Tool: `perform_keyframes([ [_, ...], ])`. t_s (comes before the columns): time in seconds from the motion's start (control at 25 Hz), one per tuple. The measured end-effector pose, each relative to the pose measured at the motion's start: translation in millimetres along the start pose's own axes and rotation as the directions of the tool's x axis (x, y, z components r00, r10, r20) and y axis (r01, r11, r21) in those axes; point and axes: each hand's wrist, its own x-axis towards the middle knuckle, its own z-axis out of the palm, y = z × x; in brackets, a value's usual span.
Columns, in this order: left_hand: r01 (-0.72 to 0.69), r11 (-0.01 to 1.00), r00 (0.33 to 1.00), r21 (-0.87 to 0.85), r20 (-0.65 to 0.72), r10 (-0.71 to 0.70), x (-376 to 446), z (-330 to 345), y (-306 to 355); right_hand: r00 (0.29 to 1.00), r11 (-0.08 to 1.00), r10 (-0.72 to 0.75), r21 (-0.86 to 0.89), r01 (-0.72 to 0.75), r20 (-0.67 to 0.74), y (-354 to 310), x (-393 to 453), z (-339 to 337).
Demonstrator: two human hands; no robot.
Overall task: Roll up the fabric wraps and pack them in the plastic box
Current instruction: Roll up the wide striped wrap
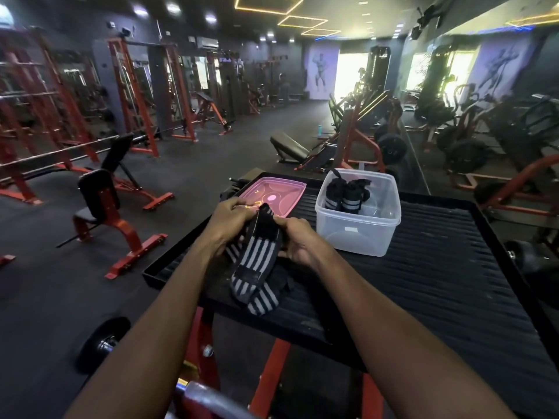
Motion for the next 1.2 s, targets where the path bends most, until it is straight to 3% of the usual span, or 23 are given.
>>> perform_keyframes([
  [0.08, 0.124, 0.984, 0.992, -0.129, 0.038, -0.120, -3.3, 3.6, -8.1, 1.000, 0.986, 0.001, 0.169, -0.002, 0.005, -6.4, -0.6, -8.5],
  [0.12, 0.169, 0.979, 0.985, -0.116, 0.053, -0.164, -3.7, 5.7, -15.8, 1.000, 0.973, 0.006, 0.229, -0.006, 0.000, -8.1, -0.6, -12.1],
  [0.2, 0.176, 0.983, 0.984, 0.042, 0.024, -0.177, -1.2, 13.1, -33.0, 1.000, 0.959, 0.000, 0.282, 0.009, -0.030, -8.7, -0.7, -17.0],
  [0.32, -0.011, 0.930, 1.000, 0.367, 0.028, 0.001, 3.4, 26.7, -50.4, 0.999, 0.956, 0.009, 0.292, 0.003, -0.038, -7.7, -1.6, -19.6],
  [0.4, -0.183, 0.759, 0.983, 0.625, 0.122, 0.137, 7.4, 31.6, -59.3, 1.000, 0.955, 0.020, 0.295, -0.017, -0.008, -8.6, -3.9, -19.2],
  [0.48, -0.213, 0.595, 0.975, 0.775, 0.208, 0.078, 5.8, 32.3, -66.8, 0.999, 0.968, 0.043, 0.247, -0.046, 0.021, -10.9, -5.0, -20.2],
  [0.64, -0.193, 0.536, 0.968, 0.822, 0.249, -0.032, 9.6, 22.0, -78.4, 0.995, 0.986, 0.065, 0.151, -0.075, 0.070, -18.0, -14.6, -28.4],
  [0.8, -0.116, 0.482, 0.982, 0.869, 0.174, -0.078, 14.0, -2.5, -84.0, 0.996, 0.989, -0.003, 0.148, -0.011, 0.094, -28.2, -29.6, -41.5],
  [0.92, -0.103, 0.374, 0.995, 0.922, 0.095, 0.039, 9.0, -1.7, -68.5, 0.996, 0.997, -0.023, 0.072, 0.017, 0.088, -29.0, -35.8, -50.7],
  [0.96, -0.097, 0.390, 0.992, 0.916, 0.058, 0.110, 9.9, 4.3, -62.6, 0.995, 0.998, -0.011, 0.061, 0.006, 0.094, -27.3, -38.6, -51.3],
  [1.0, -0.083, 0.495, 0.992, 0.865, 0.022, 0.128, 10.4, 11.7, -55.0, 0.995, 0.998, 0.000, 0.060, -0.006, 0.102, -24.9, -39.1, -51.5],
  [1.08, 0.035, 0.831, 0.999, 0.555, 0.016, -0.052, 11.7, 27.4, -41.0, 0.990, 0.997, 0.010, 0.075, -0.021, 0.139, -22.2, -44.5, -51.5],
  [1.12, 0.152, 0.932, 0.982, 0.330, 0.053, -0.179, 13.9, 34.5, -37.7, 0.986, 0.996, 0.004, 0.092, -0.020, 0.168, -22.1, -48.8, -51.6],
  [1.2, 0.321, 0.946, 0.946, -0.048, 0.072, -0.317, 16.3, 44.8, -35.7, 0.973, 0.990, -0.005, 0.136, -0.028, 0.230, -21.5, -53.0, -54.2],
])
